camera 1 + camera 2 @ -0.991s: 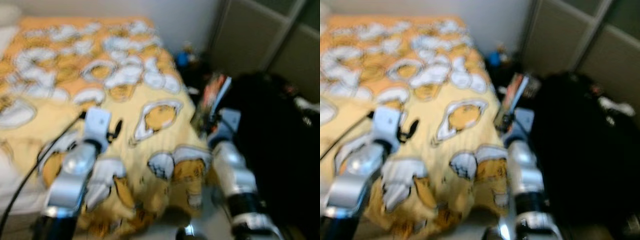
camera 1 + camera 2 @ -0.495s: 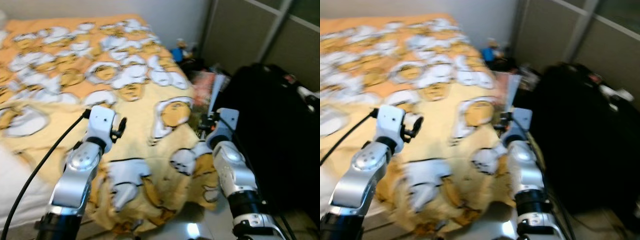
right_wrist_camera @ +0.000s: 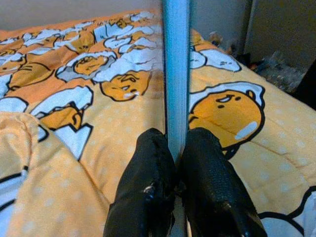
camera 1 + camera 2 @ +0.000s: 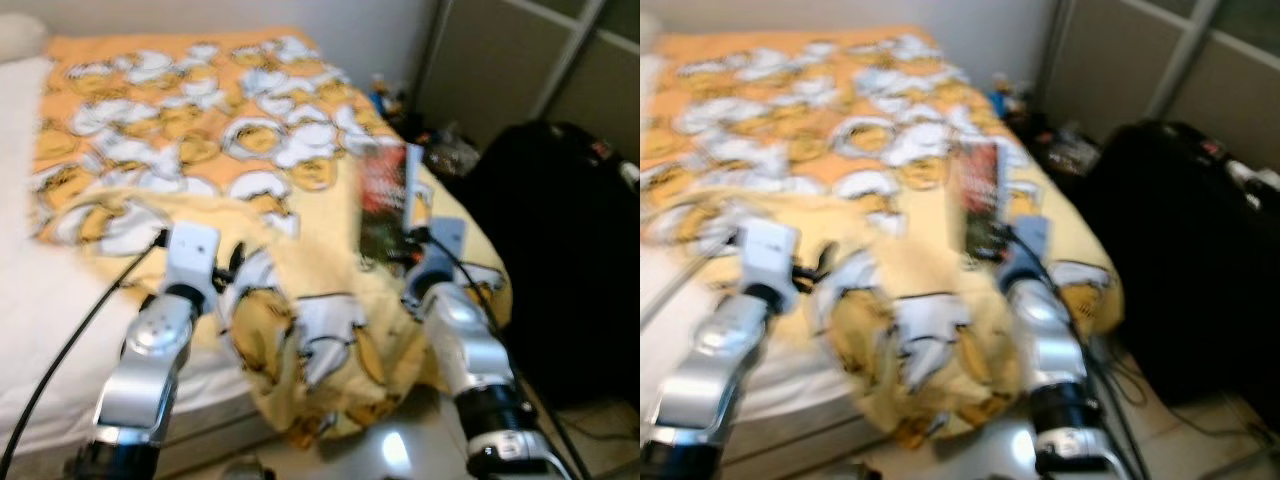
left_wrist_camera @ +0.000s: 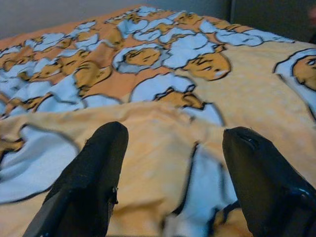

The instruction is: Clean up the room

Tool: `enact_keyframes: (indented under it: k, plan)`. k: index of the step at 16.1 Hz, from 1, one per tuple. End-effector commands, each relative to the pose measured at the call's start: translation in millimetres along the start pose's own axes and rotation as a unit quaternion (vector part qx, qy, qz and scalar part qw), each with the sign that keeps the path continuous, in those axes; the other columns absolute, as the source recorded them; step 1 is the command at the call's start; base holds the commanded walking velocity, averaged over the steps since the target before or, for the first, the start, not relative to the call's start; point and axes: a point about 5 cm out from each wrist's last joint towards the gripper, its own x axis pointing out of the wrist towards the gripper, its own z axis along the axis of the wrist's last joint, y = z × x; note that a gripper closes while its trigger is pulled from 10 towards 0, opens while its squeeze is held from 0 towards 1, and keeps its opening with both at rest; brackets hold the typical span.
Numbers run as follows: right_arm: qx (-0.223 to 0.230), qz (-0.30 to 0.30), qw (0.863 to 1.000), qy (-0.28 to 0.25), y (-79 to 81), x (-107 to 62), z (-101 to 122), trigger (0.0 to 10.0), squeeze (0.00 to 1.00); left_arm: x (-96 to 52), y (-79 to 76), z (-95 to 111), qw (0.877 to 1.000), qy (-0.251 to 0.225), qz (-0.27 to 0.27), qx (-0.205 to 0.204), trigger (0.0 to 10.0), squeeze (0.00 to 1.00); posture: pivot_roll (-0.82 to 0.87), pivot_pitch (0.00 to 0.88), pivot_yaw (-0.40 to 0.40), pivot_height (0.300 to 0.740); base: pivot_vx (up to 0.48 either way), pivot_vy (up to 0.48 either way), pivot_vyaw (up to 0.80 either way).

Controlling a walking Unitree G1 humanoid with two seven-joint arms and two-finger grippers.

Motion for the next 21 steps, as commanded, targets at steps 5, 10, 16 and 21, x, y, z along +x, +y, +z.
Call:
enact_keyframes:
  k: [5,10,16,21]
  plan:
    - [0.004,0.011,0.999,-0.041,4.0,-0.1,16,10.0,0.0,-0.6,9.5,2,1.0,-0.004,0.014,0.012,10.0,0.0,0.03,0.0,-0.053,0.74,0.0,0.342,0.0]
    - [0.017,-0.015,0.999,-0.04,-3.1,-1.5,13,10.0,0.0,4.0,17.5,9,0.999,-0.011,0.02,0.022,10.0,0.0,0.02,0.0,-0.018,0.74,0.0,0.341,0.0]
    - [0.007,-0.011,0.999,-0.051,-2.0,-0.1,19,10.0,0.0,10.0,18.6,12,0.999,-0.016,0.024,0.021,10.0,0.0,0.01,0.0,-0.015,0.74,0.0,0.341,0.0]
    - [-0.003,-0.004,0.998,-0.056,0.7,-1.4,21,10.0,0.0,13.9,18.7,13,0.999,-0.018,0.023,0.02,10.0,0.0,0.0,0.0,0.002,0.74,0.0,0.342,0.0]
